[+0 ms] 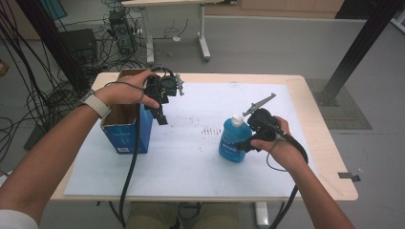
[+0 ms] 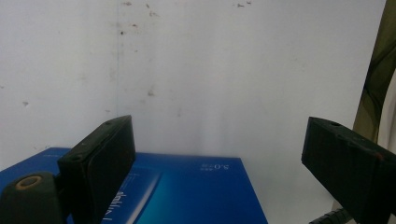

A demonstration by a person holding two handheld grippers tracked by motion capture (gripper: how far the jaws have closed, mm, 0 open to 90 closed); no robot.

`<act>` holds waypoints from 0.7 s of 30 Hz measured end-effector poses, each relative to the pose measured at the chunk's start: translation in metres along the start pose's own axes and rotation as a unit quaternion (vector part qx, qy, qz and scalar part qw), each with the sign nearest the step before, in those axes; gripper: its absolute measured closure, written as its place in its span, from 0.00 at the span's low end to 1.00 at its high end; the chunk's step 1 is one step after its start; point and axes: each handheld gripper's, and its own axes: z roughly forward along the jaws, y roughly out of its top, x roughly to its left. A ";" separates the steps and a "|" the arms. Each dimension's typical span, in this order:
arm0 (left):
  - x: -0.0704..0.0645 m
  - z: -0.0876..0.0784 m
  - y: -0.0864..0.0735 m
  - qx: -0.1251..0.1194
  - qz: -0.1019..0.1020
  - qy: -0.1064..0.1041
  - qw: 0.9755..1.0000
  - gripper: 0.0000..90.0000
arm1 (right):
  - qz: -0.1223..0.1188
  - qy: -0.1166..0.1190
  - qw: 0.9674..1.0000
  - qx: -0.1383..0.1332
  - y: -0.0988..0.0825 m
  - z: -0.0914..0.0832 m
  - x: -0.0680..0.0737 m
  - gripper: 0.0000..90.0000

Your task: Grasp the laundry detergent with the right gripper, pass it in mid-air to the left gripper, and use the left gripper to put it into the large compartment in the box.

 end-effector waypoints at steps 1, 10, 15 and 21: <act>0.000 0.000 0.000 0.000 0.000 0.000 1.000 0.11 | 0.000 0.000 1.000 -0.001 0.000 0.000 0.000 0.08; 0.000 0.000 0.000 -0.001 -0.001 0.001 1.000 0.11 | -0.001 -0.001 1.000 -0.002 0.001 -0.001 0.000 0.08; 0.000 0.000 0.000 -0.002 0.000 0.000 1.000 0.11 | -0.002 -0.001 1.000 -0.002 0.001 0.000 0.000 0.08; 0.001 0.000 -0.001 -0.003 -0.001 0.000 1.000 0.11 | -0.002 -0.001 1.000 -0.002 0.002 -0.001 0.000 0.08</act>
